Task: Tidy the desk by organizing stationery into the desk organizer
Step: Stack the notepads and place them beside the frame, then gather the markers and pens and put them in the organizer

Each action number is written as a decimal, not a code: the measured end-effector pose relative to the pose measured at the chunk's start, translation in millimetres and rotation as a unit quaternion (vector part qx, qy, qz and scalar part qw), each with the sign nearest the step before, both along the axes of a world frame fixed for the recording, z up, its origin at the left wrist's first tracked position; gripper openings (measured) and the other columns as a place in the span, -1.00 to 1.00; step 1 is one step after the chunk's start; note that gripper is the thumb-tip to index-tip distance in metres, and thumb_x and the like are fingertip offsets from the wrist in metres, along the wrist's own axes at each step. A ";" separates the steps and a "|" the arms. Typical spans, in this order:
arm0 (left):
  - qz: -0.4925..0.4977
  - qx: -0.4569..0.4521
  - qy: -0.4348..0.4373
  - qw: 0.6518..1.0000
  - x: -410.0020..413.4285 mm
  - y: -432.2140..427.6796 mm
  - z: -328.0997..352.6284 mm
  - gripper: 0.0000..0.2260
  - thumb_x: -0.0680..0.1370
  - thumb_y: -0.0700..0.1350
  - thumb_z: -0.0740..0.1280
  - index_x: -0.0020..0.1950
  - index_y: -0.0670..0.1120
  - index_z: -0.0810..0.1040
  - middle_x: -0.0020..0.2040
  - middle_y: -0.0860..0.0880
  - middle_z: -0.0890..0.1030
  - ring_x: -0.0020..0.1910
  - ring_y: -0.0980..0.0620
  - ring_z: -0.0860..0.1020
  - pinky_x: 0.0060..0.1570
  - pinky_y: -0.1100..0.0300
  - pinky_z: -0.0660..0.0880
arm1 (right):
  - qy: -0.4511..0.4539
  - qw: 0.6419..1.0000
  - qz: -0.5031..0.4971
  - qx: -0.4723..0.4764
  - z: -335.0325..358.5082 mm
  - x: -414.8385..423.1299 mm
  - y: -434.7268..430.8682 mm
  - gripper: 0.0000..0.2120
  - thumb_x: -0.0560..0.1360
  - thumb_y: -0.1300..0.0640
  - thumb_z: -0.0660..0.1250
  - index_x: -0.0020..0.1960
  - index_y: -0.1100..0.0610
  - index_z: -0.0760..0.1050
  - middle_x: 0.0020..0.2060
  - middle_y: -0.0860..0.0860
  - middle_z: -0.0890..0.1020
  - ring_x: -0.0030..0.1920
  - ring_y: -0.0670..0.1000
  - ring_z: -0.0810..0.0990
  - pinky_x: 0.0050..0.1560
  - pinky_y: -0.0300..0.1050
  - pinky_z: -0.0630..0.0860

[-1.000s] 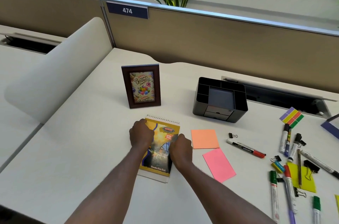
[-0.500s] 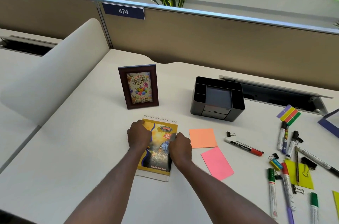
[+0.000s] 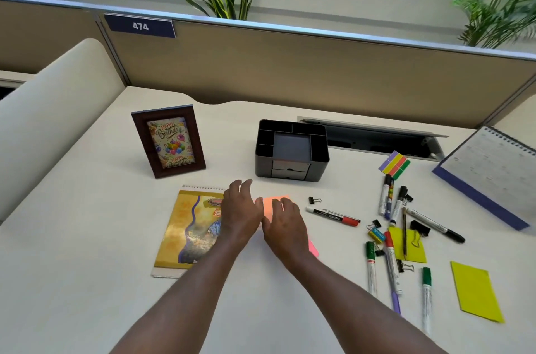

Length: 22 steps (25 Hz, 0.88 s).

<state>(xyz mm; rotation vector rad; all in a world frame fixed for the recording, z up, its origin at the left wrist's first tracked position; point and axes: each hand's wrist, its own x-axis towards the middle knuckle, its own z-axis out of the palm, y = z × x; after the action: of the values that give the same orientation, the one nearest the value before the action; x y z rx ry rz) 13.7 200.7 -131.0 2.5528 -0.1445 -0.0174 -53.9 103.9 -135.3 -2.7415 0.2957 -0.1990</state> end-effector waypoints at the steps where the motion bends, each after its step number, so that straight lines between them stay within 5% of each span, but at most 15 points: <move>1: -0.010 0.004 -0.001 1.000 -7.4 -10.7 -0.3 -0.54 0.50 -0.03 0.32 0.38 -0.11 0.41 0.33 -0.15 0.44 0.27 -0.14 0.41 0.20 -0.01 0.43 | 0.000 1.000 -0.006 0.000 0.3 -4.8 -13.1 -0.68 0.37 0.08 0.46 0.03 0.22 0.52 -0.06 0.17 0.59 -0.05 0.21 0.57 -0.09 0.01 0.57; 12: -0.173 0.019 -0.021 0.984 -69.1 -146.0 -7.7 -0.62 0.47 -0.19 0.32 0.30 -0.11 0.51 0.29 -0.10 0.49 0.23 -0.14 0.45 0.20 0.02 0.41 | 0.020 0.995 -0.101 -0.009 2.0 -76.0 -154.0 -0.71 0.48 0.04 0.35 0.10 0.20 0.48 -0.02 0.16 0.56 0.01 0.20 0.53 -0.06 0.05 0.50; 22: -0.324 0.174 -0.110 0.923 -74.8 -191.9 -35.6 -0.91 0.38 -0.16 0.43 -0.14 -0.02 0.62 -0.18 -0.01 0.63 -0.18 -0.12 0.56 -0.28 0.04 0.47 | 0.162 0.976 -0.136 0.046 0.0 -98.3 -212.7 -0.61 0.53 -0.02 0.24 0.29 0.13 0.38 0.09 0.14 0.59 0.13 0.17 0.56 -0.01 -0.03 0.47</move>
<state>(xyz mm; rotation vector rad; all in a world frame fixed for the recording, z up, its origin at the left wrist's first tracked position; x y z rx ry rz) -61.1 8.9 -166.6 2.7205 -1.1588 -0.0093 -152.2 -108.7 -135.4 -2.6246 0.7499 0.1903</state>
